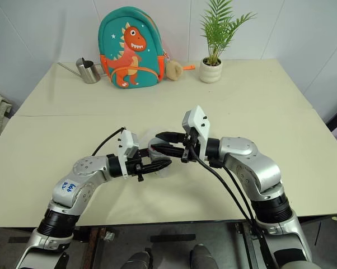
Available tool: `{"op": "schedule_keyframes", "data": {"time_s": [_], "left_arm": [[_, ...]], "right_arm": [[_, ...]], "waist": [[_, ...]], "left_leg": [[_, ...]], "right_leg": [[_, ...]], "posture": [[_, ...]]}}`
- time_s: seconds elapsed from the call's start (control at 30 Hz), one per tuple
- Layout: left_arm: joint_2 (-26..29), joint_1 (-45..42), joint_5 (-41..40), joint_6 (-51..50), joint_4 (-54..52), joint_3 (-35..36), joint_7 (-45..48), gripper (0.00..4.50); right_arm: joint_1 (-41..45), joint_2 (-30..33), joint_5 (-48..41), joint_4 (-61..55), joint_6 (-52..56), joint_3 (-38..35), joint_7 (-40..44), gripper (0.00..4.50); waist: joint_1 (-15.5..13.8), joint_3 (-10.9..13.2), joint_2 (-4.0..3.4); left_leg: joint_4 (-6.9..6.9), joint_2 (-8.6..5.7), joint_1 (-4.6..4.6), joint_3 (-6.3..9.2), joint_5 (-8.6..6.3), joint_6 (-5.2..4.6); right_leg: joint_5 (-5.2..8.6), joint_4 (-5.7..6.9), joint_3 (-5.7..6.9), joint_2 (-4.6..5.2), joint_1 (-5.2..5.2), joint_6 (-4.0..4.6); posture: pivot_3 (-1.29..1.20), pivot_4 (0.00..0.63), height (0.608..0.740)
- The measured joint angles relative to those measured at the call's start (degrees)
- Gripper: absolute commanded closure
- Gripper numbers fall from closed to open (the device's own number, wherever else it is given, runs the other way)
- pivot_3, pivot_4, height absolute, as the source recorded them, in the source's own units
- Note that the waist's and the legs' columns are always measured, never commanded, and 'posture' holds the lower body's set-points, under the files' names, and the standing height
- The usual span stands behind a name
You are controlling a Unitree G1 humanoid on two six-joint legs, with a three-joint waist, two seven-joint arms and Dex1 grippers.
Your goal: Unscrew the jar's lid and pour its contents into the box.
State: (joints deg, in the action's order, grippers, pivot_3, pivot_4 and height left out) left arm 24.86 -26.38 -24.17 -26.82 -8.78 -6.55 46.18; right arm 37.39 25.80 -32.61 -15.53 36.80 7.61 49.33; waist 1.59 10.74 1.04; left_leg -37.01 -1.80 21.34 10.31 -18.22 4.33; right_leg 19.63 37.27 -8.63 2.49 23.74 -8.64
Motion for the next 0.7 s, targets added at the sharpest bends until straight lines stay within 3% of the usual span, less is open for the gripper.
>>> {"op": "schedule_keyframes", "data": {"time_s": [0.17, 0.27, 0.4, 0.7], "left_arm": [[-0.04, 0.0, 0.0, -0.2, -0.01, -0.12, -0.03, 2.6], [-0.06, -0.01, -0.07, -0.2, -0.26, -0.12, -0.03, 2.6], [-0.07, -0.01, -0.13, -0.2, -1.35, -0.12, -0.02, 2.6], [-0.17, -0.01, -0.17, -0.2, -1.62, -0.12, -0.02, 2.6]], "right_arm": [[0.05, -0.21, 0.13, 0.06, -0.53, 0.79, 0.05, 2.7], [0.48, -0.82, -0.17, 0.44, -0.28, 0.78, 0.04, 2.08], [1.51, -1.08, 0.32, 1.61, -0.44, 0.79, -0.1, 0.76], [1.58, -0.16, 2.33, 1.82, -0.52, 1.58, 1.79, 0.76]], "waist": [[0.0, 0.0, 0.0], [0.01, 0.0, 0.0], [0.0, 0.0, 0.0], [0.01, 0.0, 0.0]], "left_leg": [[0.0, 0.0, 0.0, 0.0, 0.0, 0.0], [0.0, 0.01, 0.0, 0.0, 0.0, 0.0], [0.0, 0.0, 0.0, 0.01, 0.0, 0.0], [0.01, 0.0, 0.0, 0.0, 0.0, 0.0]], "right_leg": [[0.0, 0.0, 0.0, 0.0, 0.0, 0.0], [0.0, 0.0, 0.0, 0.0, 0.0, 0.0], [0.0, 0.0, 0.0, 0.0, 0.0, 0.0], [0.0, -0.01, 0.0, -0.01, 0.0, 0.0]], "posture": [[0.0, 0.15, 0.74], [0.0, 0.15, 0.74], [0.0, 0.15, 0.74], [0.0, 0.15, 0.74]]}}
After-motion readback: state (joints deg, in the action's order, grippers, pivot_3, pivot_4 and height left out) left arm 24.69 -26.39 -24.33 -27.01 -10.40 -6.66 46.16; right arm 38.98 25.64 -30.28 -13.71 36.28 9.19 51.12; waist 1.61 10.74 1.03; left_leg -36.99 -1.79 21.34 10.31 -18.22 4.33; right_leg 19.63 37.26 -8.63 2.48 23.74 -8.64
